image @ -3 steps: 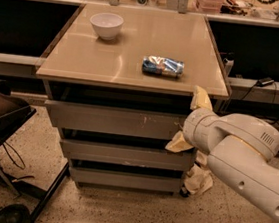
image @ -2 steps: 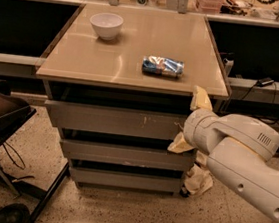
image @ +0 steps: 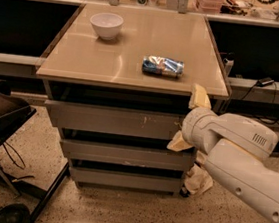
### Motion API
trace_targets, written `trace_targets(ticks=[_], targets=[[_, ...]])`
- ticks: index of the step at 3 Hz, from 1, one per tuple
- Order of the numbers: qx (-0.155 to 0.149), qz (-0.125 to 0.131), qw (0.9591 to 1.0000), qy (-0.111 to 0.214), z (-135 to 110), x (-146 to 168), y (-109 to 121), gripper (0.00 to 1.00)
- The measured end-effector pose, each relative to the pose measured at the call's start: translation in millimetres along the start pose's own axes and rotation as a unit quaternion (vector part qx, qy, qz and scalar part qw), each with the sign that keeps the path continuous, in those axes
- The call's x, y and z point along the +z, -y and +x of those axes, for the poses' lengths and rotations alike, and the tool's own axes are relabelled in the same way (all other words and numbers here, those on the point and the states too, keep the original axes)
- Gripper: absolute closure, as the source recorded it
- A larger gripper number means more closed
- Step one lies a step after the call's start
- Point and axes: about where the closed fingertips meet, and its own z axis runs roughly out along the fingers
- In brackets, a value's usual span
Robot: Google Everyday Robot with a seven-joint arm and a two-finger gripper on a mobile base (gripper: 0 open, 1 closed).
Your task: Open top drawer
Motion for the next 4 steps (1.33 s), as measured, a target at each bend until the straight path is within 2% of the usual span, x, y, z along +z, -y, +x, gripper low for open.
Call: trace_targets(ticks=[1,2,3,4], targets=[[0.020,0.002,0.9998,0.010,-17.8,9.6,-16.9,0.00],[0.017,0.007,0.9992,0.034,-50.5,11.2,-19.8,0.00],[0.017,0.007,0.9993,0.034,-50.3,11.1,-19.7,0.00],[0.006,-0.023,0.9990,0.038,-47.9,32.8,-49.3,0.00]])
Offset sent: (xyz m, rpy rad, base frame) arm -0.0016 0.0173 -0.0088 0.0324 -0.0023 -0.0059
